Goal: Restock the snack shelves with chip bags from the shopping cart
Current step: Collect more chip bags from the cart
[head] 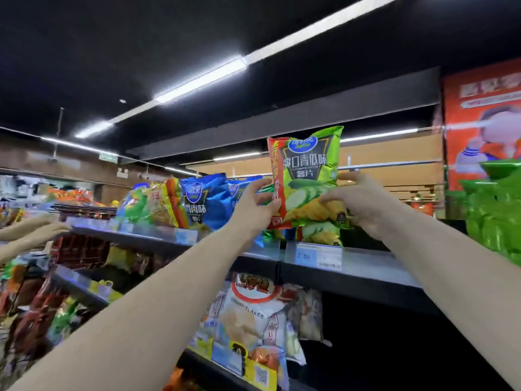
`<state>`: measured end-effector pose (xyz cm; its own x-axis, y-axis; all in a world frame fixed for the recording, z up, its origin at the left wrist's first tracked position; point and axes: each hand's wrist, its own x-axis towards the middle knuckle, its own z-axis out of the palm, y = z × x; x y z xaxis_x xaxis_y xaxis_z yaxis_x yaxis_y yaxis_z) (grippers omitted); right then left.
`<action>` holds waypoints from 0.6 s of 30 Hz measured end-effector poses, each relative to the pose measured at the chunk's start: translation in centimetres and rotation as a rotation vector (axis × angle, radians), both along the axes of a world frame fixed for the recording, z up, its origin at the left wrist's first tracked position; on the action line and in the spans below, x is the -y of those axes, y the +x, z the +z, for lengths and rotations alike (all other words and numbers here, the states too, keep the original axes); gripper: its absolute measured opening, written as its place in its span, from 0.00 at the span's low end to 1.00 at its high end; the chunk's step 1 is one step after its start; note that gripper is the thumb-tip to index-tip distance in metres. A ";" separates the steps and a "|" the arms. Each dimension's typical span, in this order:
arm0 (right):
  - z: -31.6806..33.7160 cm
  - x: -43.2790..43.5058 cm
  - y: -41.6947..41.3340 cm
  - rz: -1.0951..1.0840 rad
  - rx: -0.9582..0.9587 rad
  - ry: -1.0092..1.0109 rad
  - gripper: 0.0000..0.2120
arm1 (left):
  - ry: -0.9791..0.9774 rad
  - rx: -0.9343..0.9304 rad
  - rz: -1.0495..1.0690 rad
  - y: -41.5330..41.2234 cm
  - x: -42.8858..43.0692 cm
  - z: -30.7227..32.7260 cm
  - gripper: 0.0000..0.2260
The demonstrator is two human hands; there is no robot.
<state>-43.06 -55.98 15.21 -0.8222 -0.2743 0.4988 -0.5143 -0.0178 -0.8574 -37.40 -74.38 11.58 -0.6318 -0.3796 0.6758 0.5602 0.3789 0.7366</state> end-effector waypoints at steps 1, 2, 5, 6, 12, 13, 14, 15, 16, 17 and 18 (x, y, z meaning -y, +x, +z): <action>0.4 0.3 -0.7 -0.042 -0.001 -0.002 0.39 | -0.021 0.029 -0.022 -1.1 0.7 0.4 0.20; 0.7 0.6 -0.9 -0.079 -0.012 0.013 0.38 | -0.029 0.055 -0.053 -2.2 1.3 0.8 0.21; 1.7 1.6 -2.2 -0.171 -0.008 0.108 0.28 | -0.020 0.152 -0.137 -4.8 3.0 2.1 0.23; 2.1 2.1 -2.5 -0.195 0.002 0.133 0.18 | -0.016 0.184 -0.149 -5.6 3.6 2.6 0.22; 1.6 4.7 -3.6 -0.268 0.215 0.303 0.09 | 0.009 0.552 -0.209 -8.2 5.1 4.5 0.04; 1.3 5.1 -3.7 -0.254 0.262 0.305 0.10 | 0.027 0.593 -0.263 -8.4 5.4 4.5 0.05; 1.2 5.5 -4.1 -0.250 0.294 0.297 0.12 | 0.043 0.616 -0.322 -8.8 5.7 4.4 0.10; 1.2 5.7 -4.5 -0.246 0.314 0.288 0.15 | 0.054 0.623 -0.373 -9.4 6.2 4.3 0.17; 1.4 5.9 -5.1 -0.247 0.331 0.278 0.20 | 0.075 0.613 -0.414 -10.0 6.6 4.1 0.23; 1.6 6.0 -5.8 -0.241 0.345 0.262 0.25 | 0.102 0.597 -0.441 -10.4 7.0 3.8 0.27; 1.9 6.2 -6.2 -0.236 0.351 0.241 0.29 | 0.134 0.581 -0.464 -11.0 7.4 3.6 0.30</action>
